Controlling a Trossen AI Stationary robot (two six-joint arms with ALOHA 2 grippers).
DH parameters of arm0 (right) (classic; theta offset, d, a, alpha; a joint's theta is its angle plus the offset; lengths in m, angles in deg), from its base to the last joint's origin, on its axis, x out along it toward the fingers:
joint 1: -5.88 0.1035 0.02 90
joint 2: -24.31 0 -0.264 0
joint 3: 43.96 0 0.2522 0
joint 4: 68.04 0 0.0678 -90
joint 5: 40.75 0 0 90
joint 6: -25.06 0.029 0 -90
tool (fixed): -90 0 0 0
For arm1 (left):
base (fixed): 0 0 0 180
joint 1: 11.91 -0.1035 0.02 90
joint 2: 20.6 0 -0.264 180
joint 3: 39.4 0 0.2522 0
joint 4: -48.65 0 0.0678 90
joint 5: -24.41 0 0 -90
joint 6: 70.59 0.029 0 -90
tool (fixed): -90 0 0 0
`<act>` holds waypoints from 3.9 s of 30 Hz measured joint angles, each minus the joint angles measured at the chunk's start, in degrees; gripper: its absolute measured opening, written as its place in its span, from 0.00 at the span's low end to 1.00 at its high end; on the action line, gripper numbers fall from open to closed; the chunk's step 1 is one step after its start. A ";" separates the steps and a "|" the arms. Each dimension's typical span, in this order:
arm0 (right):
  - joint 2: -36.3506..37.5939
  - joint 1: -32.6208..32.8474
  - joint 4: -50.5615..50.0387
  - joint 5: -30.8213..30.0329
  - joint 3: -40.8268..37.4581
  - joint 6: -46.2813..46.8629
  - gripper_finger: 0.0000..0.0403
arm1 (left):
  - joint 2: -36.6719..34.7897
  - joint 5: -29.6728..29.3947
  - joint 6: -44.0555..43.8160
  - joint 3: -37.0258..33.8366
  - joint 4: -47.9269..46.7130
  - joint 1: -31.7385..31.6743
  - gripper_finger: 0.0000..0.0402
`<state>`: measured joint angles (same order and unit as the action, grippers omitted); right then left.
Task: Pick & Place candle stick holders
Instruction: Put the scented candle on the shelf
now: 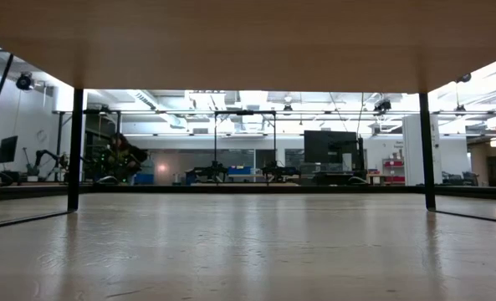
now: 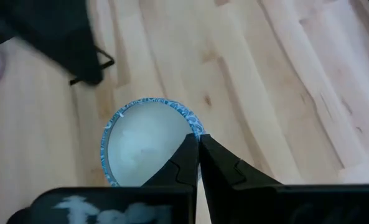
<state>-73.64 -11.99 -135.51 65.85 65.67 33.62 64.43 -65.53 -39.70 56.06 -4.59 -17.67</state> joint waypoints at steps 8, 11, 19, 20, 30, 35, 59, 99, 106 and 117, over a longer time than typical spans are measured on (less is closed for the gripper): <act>0.01 4.85 0.06 0.02 1.23 0.72 0.02 | -10.47 -0.84 -5.47 -9.65 4.84 -1.38 0.00; 0.02 7.04 0.75 -0.02 1.71 0.78 0.02 | -14.11 -2.28 -6.96 -13.37 8.17 -1.36 0.00; -0.98 13.11 3.51 -0.22 3.21 1.83 0.02 | -17.89 -2.43 -8.37 -17.08 11.48 -1.31 0.00; -1.18 13.53 3.76 -0.20 3.21 2.34 0.02 | -17.89 -2.43 -8.43 -17.08 11.51 -1.31 0.00; -4.36 16.31 3.46 -1.38 3.30 2.36 0.02 | -17.87 -2.43 -8.43 -17.21 12.07 -1.31 0.00; -5.25 16.38 3.56 0.29 3.46 -0.43 0.02 | -17.84 -2.43 -8.43 -17.23 12.11 -1.31 0.00; -8.87 19.02 9.62 1.47 3.76 4.45 0.02 | -17.78 -2.13 -8.58 -17.30 12.03 -1.29 0.00; -8.96 21.62 9.53 0.80 1.19 4.58 0.03 | -17.78 1.25 -8.63 -17.34 12.01 -1.27 0.00; -8.96 21.67 9.74 0.87 1.16 4.48 0.15 | -17.78 2.24 -8.63 -17.34 12.01 -1.27 0.00; -8.17 20.80 9.81 0.92 4.87 1.46 0.32 | -17.82 11.42 -12.36 -17.34 13.25 -1.31 0.11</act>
<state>-81.82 8.81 -125.70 66.76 70.54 35.09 46.60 -54.10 -52.06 38.72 8.67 -18.98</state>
